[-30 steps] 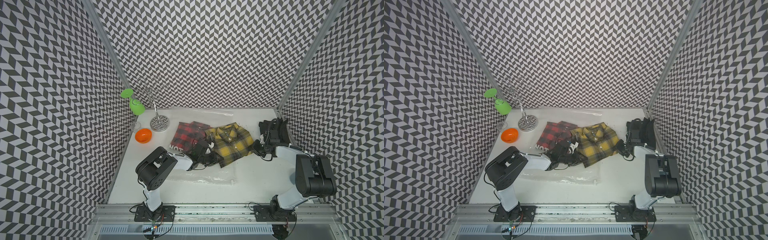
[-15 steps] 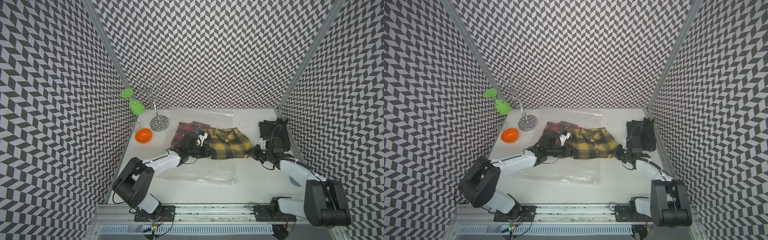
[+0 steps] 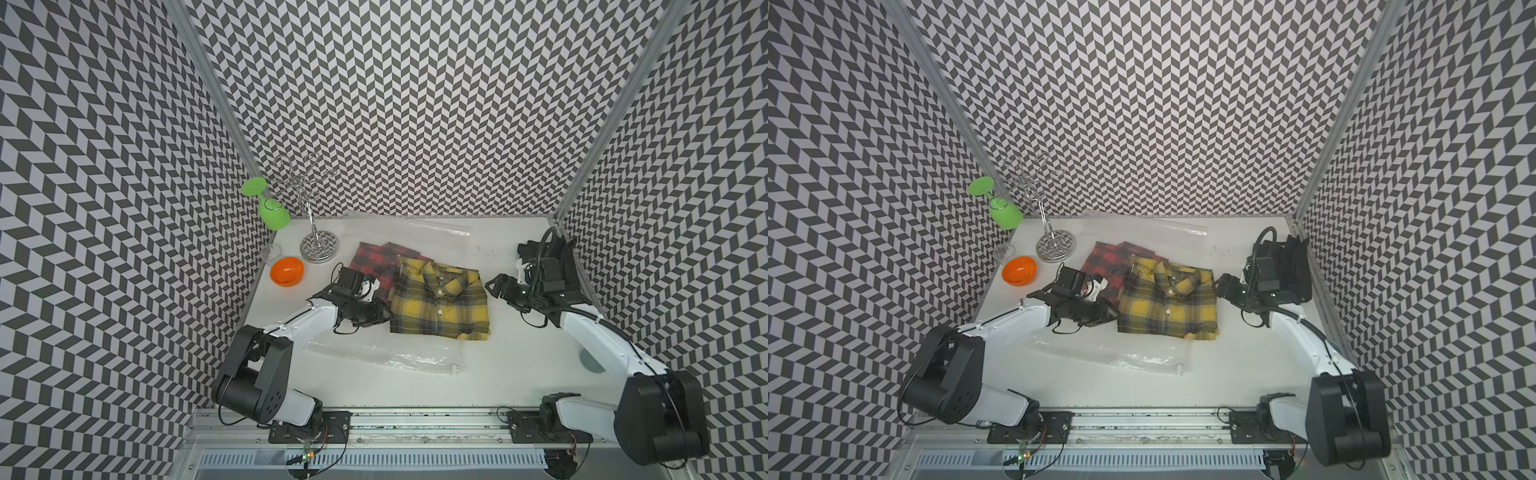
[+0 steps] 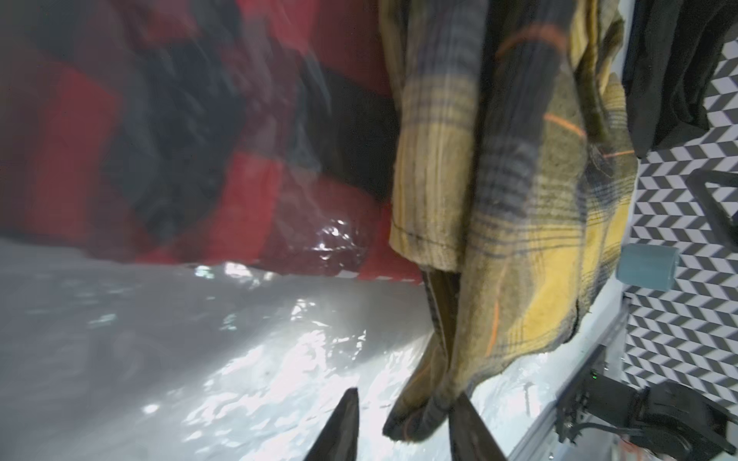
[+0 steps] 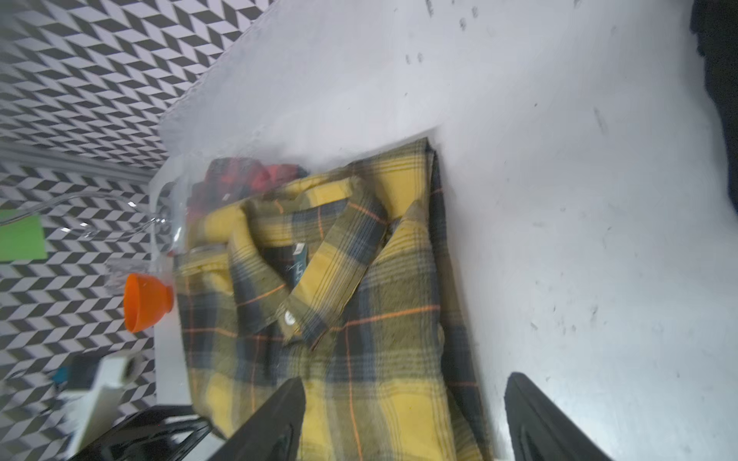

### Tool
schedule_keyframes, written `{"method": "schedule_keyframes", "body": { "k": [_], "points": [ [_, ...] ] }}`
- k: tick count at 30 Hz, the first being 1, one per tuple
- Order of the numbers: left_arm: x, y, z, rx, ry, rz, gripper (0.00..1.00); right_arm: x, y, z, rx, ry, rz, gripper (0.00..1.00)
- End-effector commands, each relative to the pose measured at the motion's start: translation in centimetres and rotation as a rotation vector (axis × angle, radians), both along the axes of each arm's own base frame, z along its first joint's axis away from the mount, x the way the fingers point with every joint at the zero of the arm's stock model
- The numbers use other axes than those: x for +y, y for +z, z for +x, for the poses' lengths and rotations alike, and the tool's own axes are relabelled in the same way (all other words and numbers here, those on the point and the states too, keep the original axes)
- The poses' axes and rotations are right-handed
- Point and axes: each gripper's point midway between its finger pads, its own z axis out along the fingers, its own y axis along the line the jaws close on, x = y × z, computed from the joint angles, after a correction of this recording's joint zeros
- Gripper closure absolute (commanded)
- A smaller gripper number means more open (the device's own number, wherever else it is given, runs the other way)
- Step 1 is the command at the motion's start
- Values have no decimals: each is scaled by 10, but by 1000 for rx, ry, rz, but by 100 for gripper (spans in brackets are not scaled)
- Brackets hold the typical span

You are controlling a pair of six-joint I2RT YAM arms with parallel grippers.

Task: Place the folded shirt into the vacuum bag
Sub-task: Pick up the shirt in the vacuum bag.

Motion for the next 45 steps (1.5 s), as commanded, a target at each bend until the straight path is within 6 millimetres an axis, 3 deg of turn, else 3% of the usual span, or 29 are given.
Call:
{"method": "schedule_keyframes", "body": {
  "k": [1,4,6,9,17,24,29,33,38,42,45],
  "points": [
    [25,57,34,-224,79,147,60,4,-31,-2,58,84,-32,21],
    [-16,95,41,-346,-3,79,60,14,-36,3,49,104,26,20],
    [-59,100,36,-353,-114,3,61,20,-38,5,49,115,42,20],
    [-103,87,33,-295,-198,-95,64,28,-50,3,80,135,73,20],
    [-165,43,21,-224,-287,-145,66,41,-80,-11,154,149,176,22],
    [-187,-32,-4,-98,-332,-102,67,54,-100,-24,191,174,278,32],
    [-185,-64,-12,-40,-328,-77,69,59,-82,-13,123,192,310,50],
    [-185,-64,-12,-50,-331,-80,69,58,-48,3,37,177,252,71],
    [-190,-57,-15,-81,-352,-101,69,72,-5,13,-41,192,124,86],
    [-194,-46,-15,-105,-353,-133,69,88,3,14,-51,196,10,90],
    [-195,-34,-15,-125,-353,-154,69,92,-14,13,-17,181,-43,94]
  ]
}}
